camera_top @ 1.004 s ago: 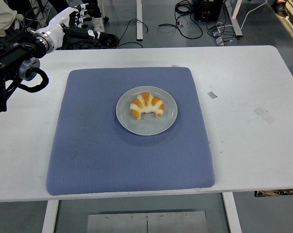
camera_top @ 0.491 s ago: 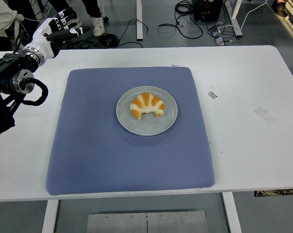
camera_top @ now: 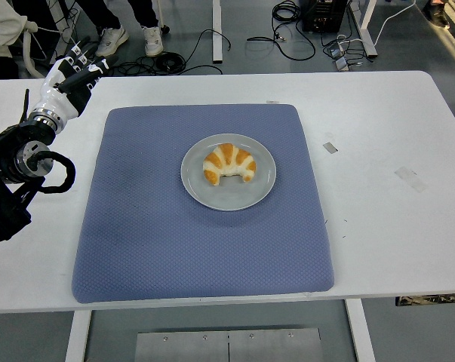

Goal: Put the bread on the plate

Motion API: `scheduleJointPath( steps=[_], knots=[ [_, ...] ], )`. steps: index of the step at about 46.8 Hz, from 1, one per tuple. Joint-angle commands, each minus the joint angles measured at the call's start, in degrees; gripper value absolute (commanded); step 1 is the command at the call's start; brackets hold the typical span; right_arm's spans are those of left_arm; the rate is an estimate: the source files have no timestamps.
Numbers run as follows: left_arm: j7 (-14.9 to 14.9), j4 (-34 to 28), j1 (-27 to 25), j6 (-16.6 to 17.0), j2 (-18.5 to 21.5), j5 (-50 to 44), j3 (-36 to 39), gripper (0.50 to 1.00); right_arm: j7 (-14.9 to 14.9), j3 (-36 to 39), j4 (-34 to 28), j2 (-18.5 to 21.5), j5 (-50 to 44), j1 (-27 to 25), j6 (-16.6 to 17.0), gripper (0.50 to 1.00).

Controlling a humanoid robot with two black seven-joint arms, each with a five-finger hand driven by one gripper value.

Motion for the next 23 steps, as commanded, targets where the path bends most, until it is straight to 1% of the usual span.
scheduleJointPath(
  steps=[1, 5, 12, 18, 23],
  knots=[
    [-0.13, 0.07, 0.50, 0.09, -0.17, 0.01, 0.17, 0.983, 0.00, 0.00, 0.01, 0.00, 0.00, 0.01, 0.00, 1.000],
    [-0.21, 0.07, 1.56, 0.09, -0.35, 0.01, 0.09, 0.983, 0.00, -0.08, 0.01, 0.00, 0.00, 0.01, 0.00, 1.000],
    [-0.22, 0.07, 1.73, 0.09, -0.53, 0.01, 0.17, 0.983, 0.00, -0.08, -0.07, 0.00, 0.00, 0.01, 0.00, 1.000],
    [-0.22, 0.07, 1.82, 0.09, -2.02, 0.01, 0.35, 0.983, 0.00, 0.01, 0.01, 0.00, 0.00, 0.01, 0.00, 1.000],
    [-0.22, 0.07, 2.17, 0.00, -2.28, 0.01, 0.18, 0.983, 0.00, 0.01, 0.01, 0.00, 0.00, 0.01, 0.00, 1.000]
  ],
)
